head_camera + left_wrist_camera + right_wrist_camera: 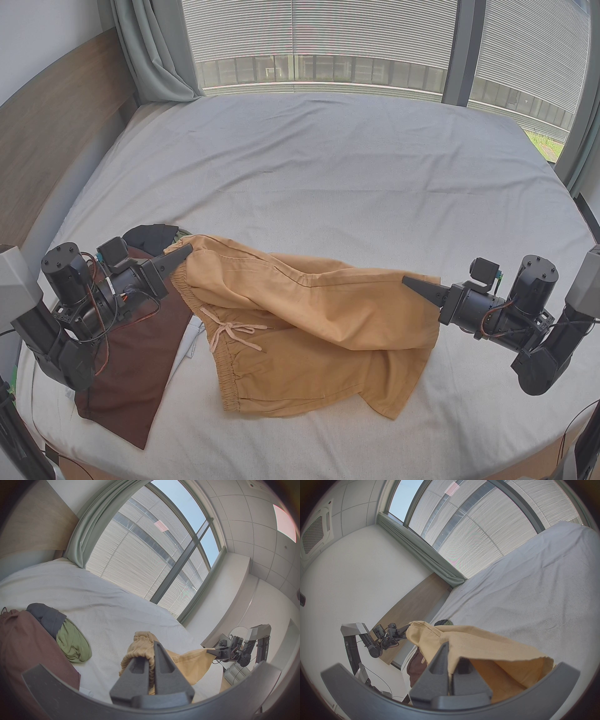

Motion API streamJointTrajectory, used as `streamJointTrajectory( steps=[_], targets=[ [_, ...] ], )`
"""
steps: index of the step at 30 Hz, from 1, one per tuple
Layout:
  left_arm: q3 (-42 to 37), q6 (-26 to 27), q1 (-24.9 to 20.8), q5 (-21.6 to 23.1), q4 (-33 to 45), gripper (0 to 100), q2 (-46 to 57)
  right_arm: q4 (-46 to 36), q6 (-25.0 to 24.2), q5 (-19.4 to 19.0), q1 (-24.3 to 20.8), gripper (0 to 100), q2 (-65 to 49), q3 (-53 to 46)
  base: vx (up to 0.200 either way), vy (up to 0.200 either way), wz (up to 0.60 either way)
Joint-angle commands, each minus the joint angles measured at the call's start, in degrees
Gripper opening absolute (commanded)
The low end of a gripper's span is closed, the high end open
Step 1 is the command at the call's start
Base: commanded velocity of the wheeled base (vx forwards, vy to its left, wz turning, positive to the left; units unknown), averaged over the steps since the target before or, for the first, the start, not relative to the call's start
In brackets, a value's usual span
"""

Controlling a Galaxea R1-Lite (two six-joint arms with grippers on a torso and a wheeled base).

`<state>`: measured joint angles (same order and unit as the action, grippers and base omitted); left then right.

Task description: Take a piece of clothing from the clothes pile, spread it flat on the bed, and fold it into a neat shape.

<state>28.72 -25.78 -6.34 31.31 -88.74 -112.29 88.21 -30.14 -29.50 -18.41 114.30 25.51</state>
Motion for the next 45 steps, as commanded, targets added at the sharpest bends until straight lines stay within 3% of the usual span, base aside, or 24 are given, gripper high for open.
streamJointTrajectory(
  steps=[1, 45],
  targets=[
    [0.2, -0.1, 0.1, 0.0, 0.0, 0, 0.7, 0.0, -0.3, 0.0, 0.0, 0, -1.1, 0.1, 0.0, 0.0, 0.0],
    [2.4, 0.0, 0.2, 0.0, 0.0, 0, -1.5, 0.1, -3.2, 0.1, 4.8, 0, -3.6, 4.6, 0.0, 0.0, 0.0]
  ],
)
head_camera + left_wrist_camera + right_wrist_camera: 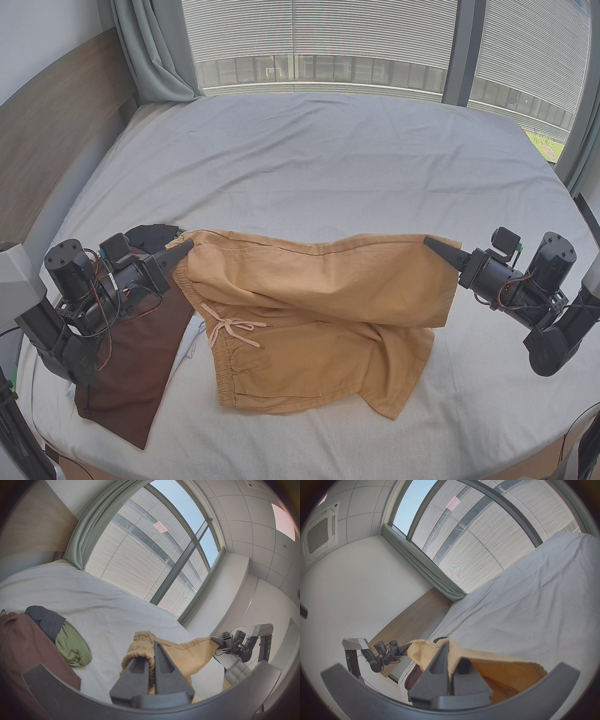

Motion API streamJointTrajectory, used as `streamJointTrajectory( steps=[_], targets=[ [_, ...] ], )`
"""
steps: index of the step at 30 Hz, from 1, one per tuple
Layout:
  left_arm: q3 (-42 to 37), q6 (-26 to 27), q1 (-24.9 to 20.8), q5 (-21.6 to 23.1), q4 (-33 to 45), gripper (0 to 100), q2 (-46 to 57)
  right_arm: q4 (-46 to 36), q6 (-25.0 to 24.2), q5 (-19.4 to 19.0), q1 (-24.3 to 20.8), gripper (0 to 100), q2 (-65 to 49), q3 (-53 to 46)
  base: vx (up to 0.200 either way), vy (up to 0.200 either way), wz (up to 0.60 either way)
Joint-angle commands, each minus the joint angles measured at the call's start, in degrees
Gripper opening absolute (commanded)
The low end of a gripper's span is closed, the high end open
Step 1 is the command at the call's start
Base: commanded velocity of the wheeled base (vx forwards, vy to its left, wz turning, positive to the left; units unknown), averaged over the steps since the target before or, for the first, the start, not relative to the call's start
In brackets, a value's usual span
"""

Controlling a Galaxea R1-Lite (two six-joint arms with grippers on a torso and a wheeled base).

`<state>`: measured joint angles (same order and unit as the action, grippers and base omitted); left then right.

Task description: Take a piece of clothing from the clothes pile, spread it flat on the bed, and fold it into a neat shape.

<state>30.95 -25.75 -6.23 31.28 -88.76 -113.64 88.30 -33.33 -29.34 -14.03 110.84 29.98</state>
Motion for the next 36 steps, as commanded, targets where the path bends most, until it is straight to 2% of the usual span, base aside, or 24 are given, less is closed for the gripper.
streamJointTrajectory(
  steps=[1, 36],
  targets=[
    [0.3, 0.0, 0.1, -0.1, -0.1, 0, -0.3, 0.0, 0.0, 0.0, 0.4, 0, -0.1, 0.3, 0.0, 0.0, 0.0],
    [2.4, 0.9, 1.4, -0.2, 0.0, 0, -2.0, 0.0, -0.1, -0.1, 4.4, 0, -0.9, 2.8, 0.0, 0.0, 0.0]
  ],
)
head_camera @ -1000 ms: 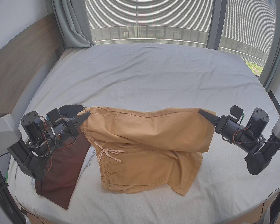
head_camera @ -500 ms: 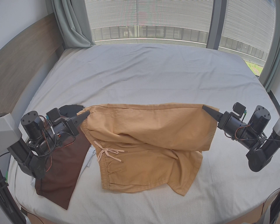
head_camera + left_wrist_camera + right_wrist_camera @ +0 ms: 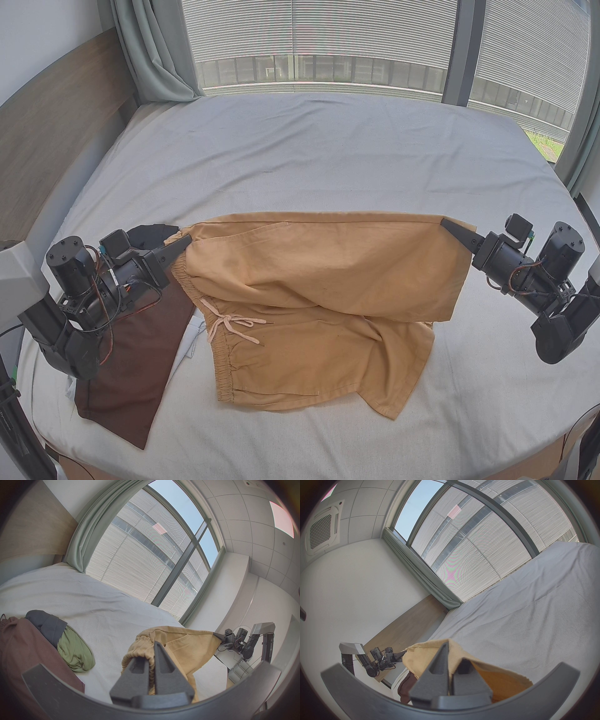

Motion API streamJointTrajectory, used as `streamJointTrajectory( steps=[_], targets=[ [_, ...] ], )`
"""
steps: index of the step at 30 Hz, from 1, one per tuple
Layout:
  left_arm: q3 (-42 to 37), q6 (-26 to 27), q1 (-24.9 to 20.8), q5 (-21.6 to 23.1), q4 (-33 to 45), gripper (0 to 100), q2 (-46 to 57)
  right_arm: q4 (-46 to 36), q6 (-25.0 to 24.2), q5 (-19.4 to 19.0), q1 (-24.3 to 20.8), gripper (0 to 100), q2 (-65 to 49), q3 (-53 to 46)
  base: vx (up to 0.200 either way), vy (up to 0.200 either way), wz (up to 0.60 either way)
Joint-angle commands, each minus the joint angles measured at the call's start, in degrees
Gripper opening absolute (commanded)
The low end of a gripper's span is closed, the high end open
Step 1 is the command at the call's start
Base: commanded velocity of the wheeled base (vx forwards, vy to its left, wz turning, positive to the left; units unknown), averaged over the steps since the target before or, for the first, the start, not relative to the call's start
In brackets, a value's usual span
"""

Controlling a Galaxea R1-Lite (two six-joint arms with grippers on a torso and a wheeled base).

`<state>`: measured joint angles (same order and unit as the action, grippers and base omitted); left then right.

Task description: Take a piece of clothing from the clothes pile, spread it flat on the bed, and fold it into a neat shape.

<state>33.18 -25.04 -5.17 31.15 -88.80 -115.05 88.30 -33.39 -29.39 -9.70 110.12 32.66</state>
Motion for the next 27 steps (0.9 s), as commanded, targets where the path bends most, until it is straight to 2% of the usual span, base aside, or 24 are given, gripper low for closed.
streamJointTrajectory(
  steps=[1, 27],
  targets=[
    [0.3, 0.2, 0.3, 0.0, 0.0, 0, -0.7, 0.0, 0.0, -0.1, 0.1, 0, -0.2, 0.1, 0.0, 0.0, 0.0],
    [2.9, 1.9, 2.2, -0.4, 0.0, 0, -3.6, -0.1, -0.1, -0.4, 2.1, 0, -0.9, 0.1, 0.0, 0.0, 0.0]
  ],
)
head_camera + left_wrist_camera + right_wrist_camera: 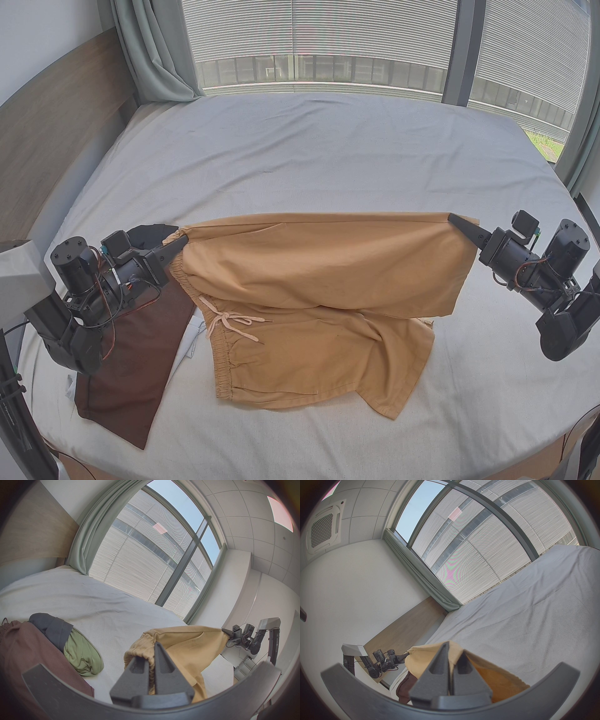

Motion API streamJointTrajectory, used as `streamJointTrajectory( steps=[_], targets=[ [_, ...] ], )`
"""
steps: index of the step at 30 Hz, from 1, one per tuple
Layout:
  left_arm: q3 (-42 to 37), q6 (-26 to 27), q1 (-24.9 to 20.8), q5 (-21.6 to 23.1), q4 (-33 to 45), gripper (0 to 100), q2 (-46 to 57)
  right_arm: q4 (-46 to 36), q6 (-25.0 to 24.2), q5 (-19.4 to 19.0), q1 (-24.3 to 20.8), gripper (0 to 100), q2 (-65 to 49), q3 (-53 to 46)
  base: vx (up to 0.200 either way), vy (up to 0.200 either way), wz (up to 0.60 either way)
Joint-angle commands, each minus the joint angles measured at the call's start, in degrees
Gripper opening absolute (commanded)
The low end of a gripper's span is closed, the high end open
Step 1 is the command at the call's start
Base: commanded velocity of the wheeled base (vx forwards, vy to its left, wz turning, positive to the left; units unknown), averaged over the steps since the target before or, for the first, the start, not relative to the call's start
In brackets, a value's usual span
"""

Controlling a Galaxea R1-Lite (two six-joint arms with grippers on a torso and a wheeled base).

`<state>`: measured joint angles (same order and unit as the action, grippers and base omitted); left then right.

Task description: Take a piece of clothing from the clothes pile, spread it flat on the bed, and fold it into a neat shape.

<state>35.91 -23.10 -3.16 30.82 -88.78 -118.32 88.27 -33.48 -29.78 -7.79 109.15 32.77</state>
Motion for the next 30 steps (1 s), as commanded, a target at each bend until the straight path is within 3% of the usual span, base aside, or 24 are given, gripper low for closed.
streamJointTrajectory(
  steps=[1, 30],
  targets=[
    [0.2, 0.0, 0.3, -0.1, 0.0, 0, -0.3, 0.1, 0.0, 0.0, 0.1, 0, 0.1, 0.0, 0.0, 0.0, 0.0],
    [0.3, 0.0, 0.4, -0.1, 0.0, 0, -0.7, 0.1, 0.1, -0.1, 1.4, 0, 0.4, 0.4, 0.0, 0.0, 0.0]
  ],
)
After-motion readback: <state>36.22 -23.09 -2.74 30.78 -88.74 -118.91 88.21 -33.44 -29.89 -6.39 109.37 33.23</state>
